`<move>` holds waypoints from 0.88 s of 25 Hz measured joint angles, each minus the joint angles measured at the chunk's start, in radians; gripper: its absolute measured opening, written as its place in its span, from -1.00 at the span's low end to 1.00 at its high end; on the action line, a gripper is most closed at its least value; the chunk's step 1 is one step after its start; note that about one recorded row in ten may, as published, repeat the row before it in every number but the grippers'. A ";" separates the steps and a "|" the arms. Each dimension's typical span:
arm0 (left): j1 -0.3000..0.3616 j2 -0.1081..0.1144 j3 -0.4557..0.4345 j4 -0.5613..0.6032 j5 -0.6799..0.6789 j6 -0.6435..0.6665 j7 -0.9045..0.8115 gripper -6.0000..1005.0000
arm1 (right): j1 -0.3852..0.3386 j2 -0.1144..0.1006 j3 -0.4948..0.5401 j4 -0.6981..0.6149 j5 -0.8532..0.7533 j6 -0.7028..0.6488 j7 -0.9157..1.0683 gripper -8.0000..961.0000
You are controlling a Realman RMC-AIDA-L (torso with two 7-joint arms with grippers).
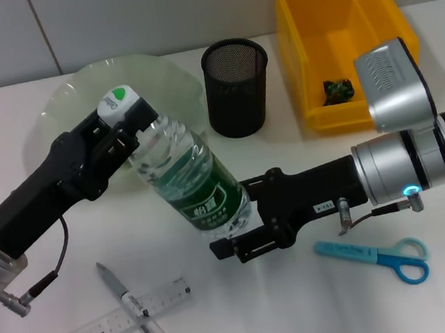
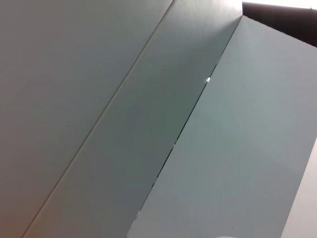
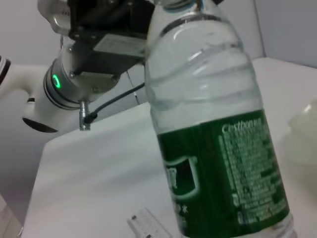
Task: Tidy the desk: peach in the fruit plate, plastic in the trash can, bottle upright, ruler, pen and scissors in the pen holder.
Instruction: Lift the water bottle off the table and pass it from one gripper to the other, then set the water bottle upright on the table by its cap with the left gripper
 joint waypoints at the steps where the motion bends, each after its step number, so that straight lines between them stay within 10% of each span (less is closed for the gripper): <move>1: 0.000 0.000 0.000 0.000 0.000 0.000 0.000 -0.12 | 0.000 0.000 0.000 0.001 -0.002 0.003 0.000 0.59; 22: 0.022 0.006 0.000 0.028 -0.009 0.003 0.005 -0.12 | -0.037 -0.001 0.015 -0.001 -0.020 0.044 -0.047 0.55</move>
